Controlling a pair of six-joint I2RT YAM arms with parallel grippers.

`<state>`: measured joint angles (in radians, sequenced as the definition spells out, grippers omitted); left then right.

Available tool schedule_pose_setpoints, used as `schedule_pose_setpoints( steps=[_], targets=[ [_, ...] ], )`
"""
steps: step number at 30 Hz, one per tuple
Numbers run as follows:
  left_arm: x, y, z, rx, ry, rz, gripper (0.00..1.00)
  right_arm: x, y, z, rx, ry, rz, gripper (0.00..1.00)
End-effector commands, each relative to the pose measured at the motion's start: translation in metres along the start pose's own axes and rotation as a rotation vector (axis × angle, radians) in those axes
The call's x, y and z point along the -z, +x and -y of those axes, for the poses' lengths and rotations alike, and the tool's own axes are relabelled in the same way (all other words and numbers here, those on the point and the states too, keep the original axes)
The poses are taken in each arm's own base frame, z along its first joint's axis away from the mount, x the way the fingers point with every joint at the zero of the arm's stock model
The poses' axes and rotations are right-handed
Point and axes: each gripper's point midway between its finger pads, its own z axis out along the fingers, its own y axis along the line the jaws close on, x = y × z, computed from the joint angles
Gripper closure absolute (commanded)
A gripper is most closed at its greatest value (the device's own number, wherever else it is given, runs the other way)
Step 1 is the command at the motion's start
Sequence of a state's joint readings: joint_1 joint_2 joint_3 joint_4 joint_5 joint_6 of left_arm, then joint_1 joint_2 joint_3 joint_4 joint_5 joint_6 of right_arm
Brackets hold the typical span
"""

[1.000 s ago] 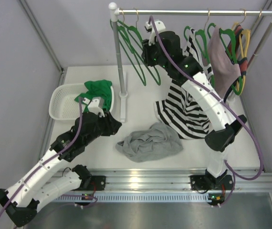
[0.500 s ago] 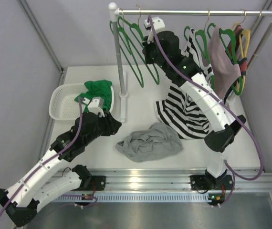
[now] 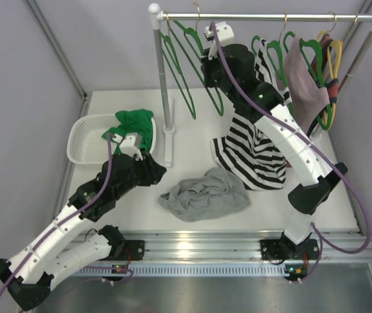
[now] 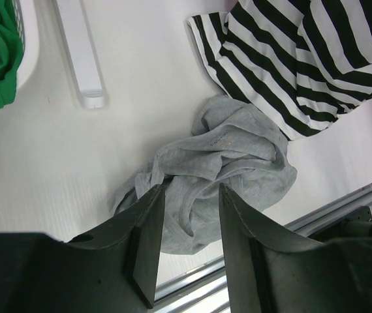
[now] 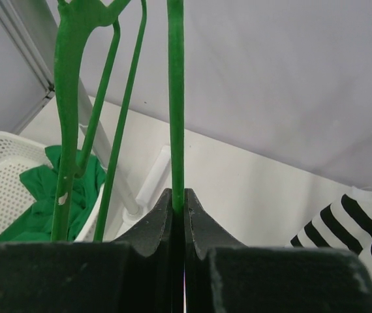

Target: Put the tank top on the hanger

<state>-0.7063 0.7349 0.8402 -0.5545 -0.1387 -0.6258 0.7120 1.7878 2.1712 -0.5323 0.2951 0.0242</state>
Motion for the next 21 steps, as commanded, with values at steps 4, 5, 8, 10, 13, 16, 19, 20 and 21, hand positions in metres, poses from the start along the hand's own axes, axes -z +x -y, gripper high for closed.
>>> schedule_pose_setpoints(
  steps=[4, 5, 8, 10, 13, 16, 19, 20, 21],
  targets=[
    [-0.001, 0.003, -0.002, 0.003, 0.002, 0.000, 0.56, 0.041, -0.051, 0.004, -0.037, -0.012, 0.163, 1.00],
    [-0.002, 0.004, -0.003, 0.005, 0.001, -0.001, 0.55, 0.044, -0.053, 0.004, -0.042, -0.013, 0.173, 1.00],
    [-0.004, 0.006, -0.003, 0.010, 0.001, -0.007, 0.55, 0.053, -0.050, 0.006, -0.056, -0.016, 0.169, 1.00],
    [-0.007, 0.009, -0.003, 0.017, -0.001, -0.015, 0.55, 0.061, -0.048, 0.006, -0.066, -0.021, 0.173, 1.00],
    [-0.012, 0.013, -0.004, 0.031, -0.005, -0.028, 0.55, 0.073, -0.043, 0.009, -0.084, -0.024, 0.171, 1.00],
    [-0.019, 0.024, -0.008, 0.044, -0.021, -0.063, 0.55, 0.088, -0.033, 0.013, -0.110, -0.026, 0.156, 1.00],
    [-0.029, 0.044, -0.015, 0.066, -0.039, -0.120, 0.56, 0.107, -0.012, 0.019, -0.139, -0.025, 0.127, 1.00],
    [-0.031, 0.049, -0.016, 0.074, -0.041, -0.136, 0.56, 0.112, -0.004, 0.019, -0.147, -0.029, 0.113, 1.00],
    [-0.033, 0.053, -0.016, 0.081, -0.041, -0.147, 0.56, 0.118, 0.004, 0.020, -0.157, -0.035, 0.098, 1.00]
  ],
)
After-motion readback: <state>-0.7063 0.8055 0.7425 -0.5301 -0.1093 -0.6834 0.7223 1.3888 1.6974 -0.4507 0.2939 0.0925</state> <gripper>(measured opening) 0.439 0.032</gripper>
